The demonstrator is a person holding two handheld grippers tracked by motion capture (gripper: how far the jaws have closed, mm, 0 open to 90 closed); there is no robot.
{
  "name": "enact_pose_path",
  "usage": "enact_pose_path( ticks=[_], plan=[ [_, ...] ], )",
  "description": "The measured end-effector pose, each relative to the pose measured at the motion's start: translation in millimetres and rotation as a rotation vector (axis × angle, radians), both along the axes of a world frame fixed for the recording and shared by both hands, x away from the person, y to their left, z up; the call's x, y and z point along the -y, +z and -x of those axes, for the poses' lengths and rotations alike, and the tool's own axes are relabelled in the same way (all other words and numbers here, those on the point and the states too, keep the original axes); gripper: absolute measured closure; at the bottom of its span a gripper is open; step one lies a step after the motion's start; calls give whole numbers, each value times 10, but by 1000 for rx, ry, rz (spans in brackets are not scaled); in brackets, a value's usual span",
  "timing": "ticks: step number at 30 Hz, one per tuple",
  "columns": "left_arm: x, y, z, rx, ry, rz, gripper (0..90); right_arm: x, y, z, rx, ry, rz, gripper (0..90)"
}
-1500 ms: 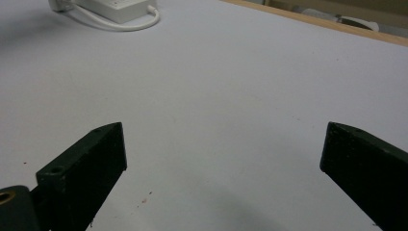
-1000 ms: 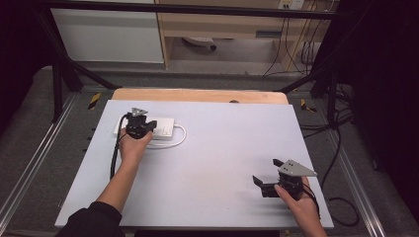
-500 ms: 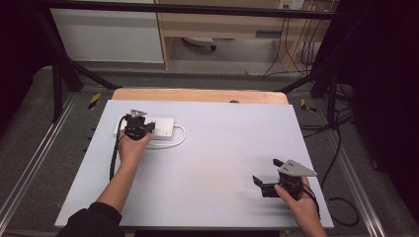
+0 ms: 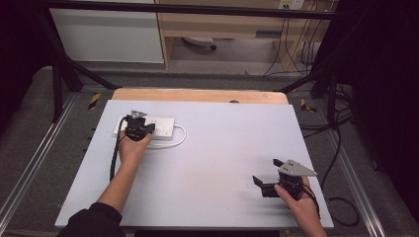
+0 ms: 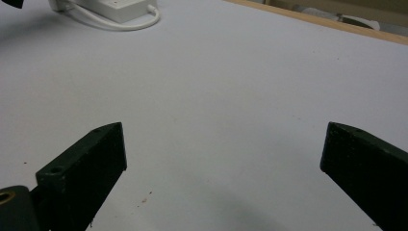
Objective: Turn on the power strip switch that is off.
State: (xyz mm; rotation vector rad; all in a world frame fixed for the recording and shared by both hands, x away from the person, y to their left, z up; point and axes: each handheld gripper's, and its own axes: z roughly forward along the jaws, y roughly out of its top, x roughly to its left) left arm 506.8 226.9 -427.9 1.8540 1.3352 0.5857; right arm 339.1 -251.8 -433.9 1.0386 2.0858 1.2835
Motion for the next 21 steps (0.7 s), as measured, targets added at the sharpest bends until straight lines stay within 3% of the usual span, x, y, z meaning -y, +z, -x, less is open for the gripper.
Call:
enact_pose_path(
  ticks=[21],
  plan=[
    [5,-16,10,-3,-5,-11,900,1,0,0,0,0,0,27]
  ],
)
